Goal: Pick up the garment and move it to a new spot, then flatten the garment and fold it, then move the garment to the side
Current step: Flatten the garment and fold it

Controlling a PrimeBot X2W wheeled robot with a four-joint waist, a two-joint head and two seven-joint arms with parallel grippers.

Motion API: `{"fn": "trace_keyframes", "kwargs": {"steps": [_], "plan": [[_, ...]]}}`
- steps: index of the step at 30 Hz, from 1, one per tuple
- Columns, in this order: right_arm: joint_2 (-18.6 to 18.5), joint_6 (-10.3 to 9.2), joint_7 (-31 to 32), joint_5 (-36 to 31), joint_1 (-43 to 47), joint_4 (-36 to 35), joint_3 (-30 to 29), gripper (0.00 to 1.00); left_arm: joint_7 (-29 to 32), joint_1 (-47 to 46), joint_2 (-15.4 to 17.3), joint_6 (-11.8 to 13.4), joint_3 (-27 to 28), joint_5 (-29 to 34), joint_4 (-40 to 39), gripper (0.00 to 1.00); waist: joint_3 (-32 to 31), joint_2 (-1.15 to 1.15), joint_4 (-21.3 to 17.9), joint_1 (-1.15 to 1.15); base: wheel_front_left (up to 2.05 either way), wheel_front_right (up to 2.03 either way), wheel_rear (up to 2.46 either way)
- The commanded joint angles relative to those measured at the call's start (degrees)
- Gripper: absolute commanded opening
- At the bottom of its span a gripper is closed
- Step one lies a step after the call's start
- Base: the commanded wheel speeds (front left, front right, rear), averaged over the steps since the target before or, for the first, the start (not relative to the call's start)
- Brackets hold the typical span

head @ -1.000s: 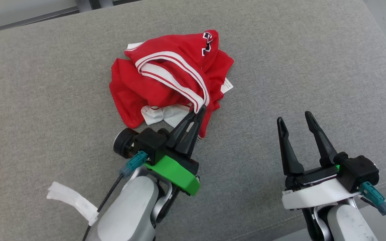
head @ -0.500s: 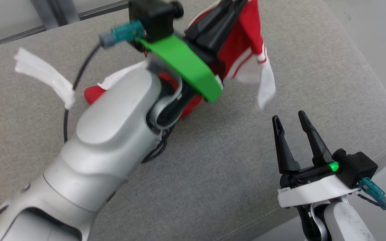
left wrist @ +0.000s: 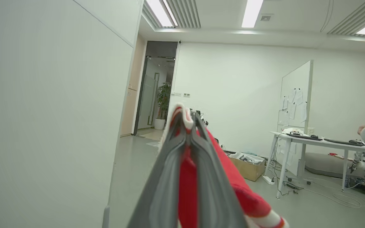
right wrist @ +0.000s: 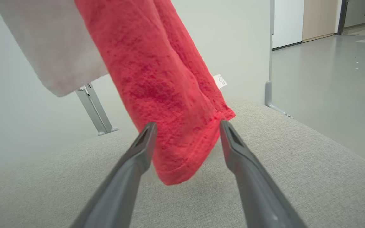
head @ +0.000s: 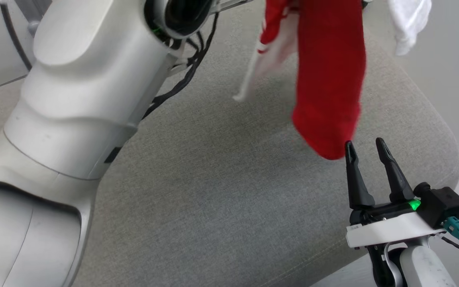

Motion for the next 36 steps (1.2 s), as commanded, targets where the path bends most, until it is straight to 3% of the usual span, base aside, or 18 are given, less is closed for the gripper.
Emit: {"fn": "trace_keyframes", "kwargs": {"steps": [1, 7, 12, 18, 24, 26, 27, 29, 33, 36], "plan": [[0.0, -0.09, -0.2, -0.6, 0.7, -0.2, -0.4, 1.0, -0.3, 4.9, 2.2, 1.1, 0.6, -1.2, 1.1, 0.0, 0.0, 0.0, 1.6, 0.0, 0.0, 0.0, 0.0], [0.0, -0.08, -0.2, -2.1, 1.3, -0.7, -2.1, 1.0, -2.8, 25.0, 9.5, 5.6, 2.6, -5.3, 1.0, 0.0, 0.6, 0.0, 5.3, 0.0, 0.0, 0.0, 0.0], [0.0, -0.08, -0.2, -3.8, 1.8, -0.8, -3.0, 1.0, -5.4, 37.9, 14.6, 6.4, 5.7, -9.1, 2.5, 0.0, 1.4, 0.0, 8.1, 0.0, 0.0, 0.0, 0.0], [-0.1, -0.09, -0.2, -5.1, 0.2, -1.0, -2.1, 1.0, -7.2, 41.0, 19.3, 5.7, 9.2, -10.2, 8.0, 0.0, 2.2, 0.0, 9.2, 0.0, 0.0, 0.0, 0.0], [-0.1, -0.08, -0.2, -5.2, -0.2, -1.2, -0.8, 1.0, -8.5, 39.4, 21.8, 4.7, 9.3, -6.9, 14.7, 0.0, 3.1, 0.0, 9.2, 0.0, 0.0, 0.0, 0.0], [-0.1, -0.08, -0.2, -5.2, -0.1, -1.2, -0.4, 1.0, -9.2, 38.6, 21.8, 5.1, 9.8, -5.2, 17.1, 0.49, 3.3, 0.0, 9.2, 0.0, 0.0, 0.0, 0.0], [-0.1, -0.09, -0.2, -5.3, -0.1, -1.2, -0.3, 1.0, -9.3, 38.2, 21.8, 5.3, 10.2, -4.1, 17.9, 1.0, 3.4, 0.0, 9.2, 0.0, 0.0, 0.0, 0.0], [-0.1, -0.08, -0.2, -5.3, -0.2, -1.1, -0.3, 1.0, -9.7, 36.9, 22.3, 6.1, 13.1, -0.2, 18.2, 1.0, 3.6, 0.0, 9.3, 0.0, 0.0, 0.0, 0.0], [-0.1, -0.09, -0.2, -5.6, -0.1, -1.3, -0.8, 1.0, -9.5, 40.1, 21.4, 8.2, 24.2, 9.7, 12.1, 1.0, 3.4, 0.0, 10.0, 0.0, 0.0, 0.0, 0.0], [0.0, -0.08, -0.2, -6.0, 0.3, -1.5, -1.3, 1.0, -9.5, 46.2, 17.4, 9.3, 35.7, 19.3, 1.3, 1.0, 2.8, 0.0, 11.3, 0.0, 0.0, 0.0, 0.0]]}}
